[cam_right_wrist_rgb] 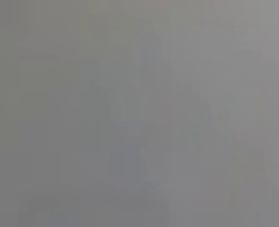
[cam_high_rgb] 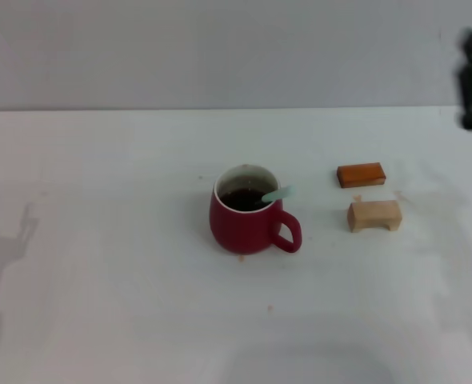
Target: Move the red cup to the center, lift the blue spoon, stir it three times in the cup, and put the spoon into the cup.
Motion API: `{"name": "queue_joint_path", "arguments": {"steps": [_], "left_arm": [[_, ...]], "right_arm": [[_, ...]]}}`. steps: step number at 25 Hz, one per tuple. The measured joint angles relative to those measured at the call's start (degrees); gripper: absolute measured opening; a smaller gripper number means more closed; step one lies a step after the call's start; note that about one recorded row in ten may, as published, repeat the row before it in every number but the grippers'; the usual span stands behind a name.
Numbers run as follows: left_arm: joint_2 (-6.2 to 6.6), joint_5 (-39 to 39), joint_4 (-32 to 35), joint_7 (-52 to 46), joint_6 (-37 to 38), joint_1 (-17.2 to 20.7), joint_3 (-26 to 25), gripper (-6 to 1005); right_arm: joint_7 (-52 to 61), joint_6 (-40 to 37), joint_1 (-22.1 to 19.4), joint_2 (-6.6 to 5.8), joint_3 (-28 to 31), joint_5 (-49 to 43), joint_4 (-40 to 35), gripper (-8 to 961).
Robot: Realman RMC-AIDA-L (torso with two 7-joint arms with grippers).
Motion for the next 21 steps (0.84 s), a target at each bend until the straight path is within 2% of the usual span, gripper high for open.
{"name": "queue_joint_path", "arguments": {"steps": [1,5,12,18,21], "left_arm": [[0.0,0.0,0.0,0.0,0.0,0.0,0.0,834],[0.04,-0.73,0.23,-0.63,0.0,0.0,0.01,834],[0.06,-0.73,0.21,-0.67,0.72,0.03,0.04,834],[0.0,-0.72,0.06,-0.69,1.34,0.54,0.16,834],[-0.01,-0.72,0.1,-0.69,1.48,0.7,0.3,834]], "right_arm": [[0.0,0.0,0.0,0.0,0.0,0.0,0.0,384],[0.51,-7.6,0.27,-0.09,-2.38,11.72,-10.55,393],[3.74,-15.34,-0.57,-0.04,-4.76,14.17,-15.03,595],[4.1,-16.63,-0.75,0.03,-5.24,14.63,-16.48,753],[4.12,-16.84,-0.76,0.03,-5.44,15.04,-16.73,753]]}}
